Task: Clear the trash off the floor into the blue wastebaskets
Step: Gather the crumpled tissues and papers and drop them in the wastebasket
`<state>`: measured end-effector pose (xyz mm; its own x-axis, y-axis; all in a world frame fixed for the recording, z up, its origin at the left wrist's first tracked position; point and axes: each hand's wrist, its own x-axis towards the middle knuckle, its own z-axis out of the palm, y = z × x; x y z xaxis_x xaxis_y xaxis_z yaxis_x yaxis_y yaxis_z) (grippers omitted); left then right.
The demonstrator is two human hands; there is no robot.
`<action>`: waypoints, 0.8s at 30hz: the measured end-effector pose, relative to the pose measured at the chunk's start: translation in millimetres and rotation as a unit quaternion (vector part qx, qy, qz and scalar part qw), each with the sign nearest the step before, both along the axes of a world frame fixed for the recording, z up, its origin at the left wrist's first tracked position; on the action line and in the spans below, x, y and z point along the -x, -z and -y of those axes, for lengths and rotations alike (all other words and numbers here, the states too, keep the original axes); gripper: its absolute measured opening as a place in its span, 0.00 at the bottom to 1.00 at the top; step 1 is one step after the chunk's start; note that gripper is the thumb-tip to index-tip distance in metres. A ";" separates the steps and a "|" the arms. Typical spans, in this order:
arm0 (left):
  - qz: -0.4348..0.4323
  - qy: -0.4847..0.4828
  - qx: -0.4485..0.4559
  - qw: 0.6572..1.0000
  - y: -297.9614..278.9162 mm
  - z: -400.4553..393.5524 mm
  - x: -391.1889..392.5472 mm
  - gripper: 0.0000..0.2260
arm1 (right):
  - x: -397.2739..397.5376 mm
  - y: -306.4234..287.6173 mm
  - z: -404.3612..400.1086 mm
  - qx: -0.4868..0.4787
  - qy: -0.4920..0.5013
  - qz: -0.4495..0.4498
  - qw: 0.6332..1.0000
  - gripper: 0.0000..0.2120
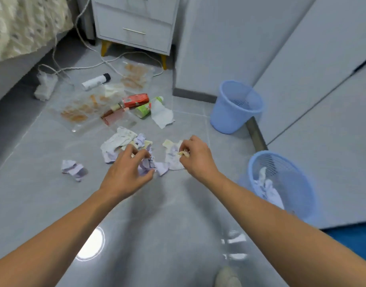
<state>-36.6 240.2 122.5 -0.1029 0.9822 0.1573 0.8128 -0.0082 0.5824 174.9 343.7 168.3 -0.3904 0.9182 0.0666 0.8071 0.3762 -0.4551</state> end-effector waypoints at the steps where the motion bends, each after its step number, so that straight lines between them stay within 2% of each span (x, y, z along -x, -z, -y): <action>1: 0.007 0.028 -0.012 1.000 -14.7 -14.6 -27.5 0.17 | -33.7 -15.1 -4.4 -0.011 0.037 0.004 0.999 0.07; 5: 0.061 0.132 -0.057 0.988 -61.0 -56.4 -148.1 0.18 | -160.9 -53.7 -9.7 -0.056 0.172 0.022 0.983 0.06; 8: 0.058 0.190 -0.065 0.978 -72.9 -77.1 -229.3 0.18 | -233.3 -60.2 -6.3 -0.057 0.239 0.054 0.968 0.07; 10: 0.042 0.210 -0.049 0.976 -70.4 -90.0 -272.8 0.19 | -269.4 -55.0 -6.8 -0.046 0.263 0.070 0.961 0.08; 13: -0.031 0.246 0.037 0.968 -59.3 -106.8 -317.0 0.29 | -302.0 -46.9 -6.6 0.037 0.258 0.111 0.959 0.13; 15: -0.085 0.259 0.066 0.960 -50.7 -108.5 -327.6 0.32 | -308.8 -45.4 -4.7 0.063 0.253 0.137 0.956 0.17; 18: -0.063 0.233 -0.005 0.970 -43.0 -94.5 -315.0 0.24 | -296.6 -49.2 -4.7 -0.010 0.268 0.134 0.954 0.12; 21: -0.027 0.204 -0.046 0.977 -29.4 -74.1 -268.8 0.15 | -246.7 -46.9 -14.5 -0.064 0.219 0.098 0.969 0.09; 24: -0.028 0.154 -0.021 0.987 -7.3 -54.5 -203.1 0.12 | -170.6 -32.5 -21.4 -0.069 0.145 0.045 0.986 0.08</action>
<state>166.5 294.7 129.8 0.2097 0.9580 0.1956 0.7990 -0.2832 0.5305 345.4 365.1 200.7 -0.1221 0.9769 0.1755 0.9245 0.1763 -0.3379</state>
